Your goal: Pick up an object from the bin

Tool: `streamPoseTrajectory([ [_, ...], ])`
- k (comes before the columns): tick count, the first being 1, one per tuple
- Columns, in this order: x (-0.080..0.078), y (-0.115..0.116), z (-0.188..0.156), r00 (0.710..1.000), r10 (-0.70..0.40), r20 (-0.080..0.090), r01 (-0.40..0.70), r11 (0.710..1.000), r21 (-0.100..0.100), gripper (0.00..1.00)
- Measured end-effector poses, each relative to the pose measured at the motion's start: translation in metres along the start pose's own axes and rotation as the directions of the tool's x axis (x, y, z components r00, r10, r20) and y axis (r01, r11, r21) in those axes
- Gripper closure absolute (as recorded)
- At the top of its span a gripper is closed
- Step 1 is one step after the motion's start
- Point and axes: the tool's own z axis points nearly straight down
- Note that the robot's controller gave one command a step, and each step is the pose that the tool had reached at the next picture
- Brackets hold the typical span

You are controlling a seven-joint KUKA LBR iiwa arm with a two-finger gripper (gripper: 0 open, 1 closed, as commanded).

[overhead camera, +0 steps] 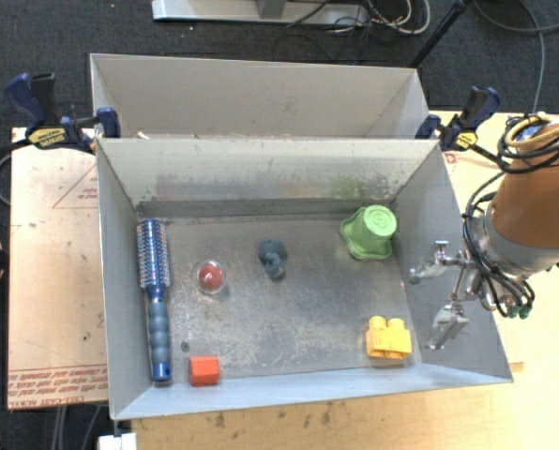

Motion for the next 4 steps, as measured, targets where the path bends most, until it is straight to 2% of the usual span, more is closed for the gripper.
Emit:
streamPoseTrajectory([
  [1,-0.013,0.084,0.092,0.955,-0.297,0.004,0.297,0.955,0.0,0.0],
  [2,-0.013,-0.028,0.113,0.868,-0.496,0.012,0.496,0.869,0.008,0.0],
  [3,-0.03,0.041,0.12,0.725,-0.689,0.008,0.689,0.725,0.006,0.0],
  [4,-0.031,0.04,0.119,0.725,-0.689,0.009,0.689,0.725,0.008,1.0],
])
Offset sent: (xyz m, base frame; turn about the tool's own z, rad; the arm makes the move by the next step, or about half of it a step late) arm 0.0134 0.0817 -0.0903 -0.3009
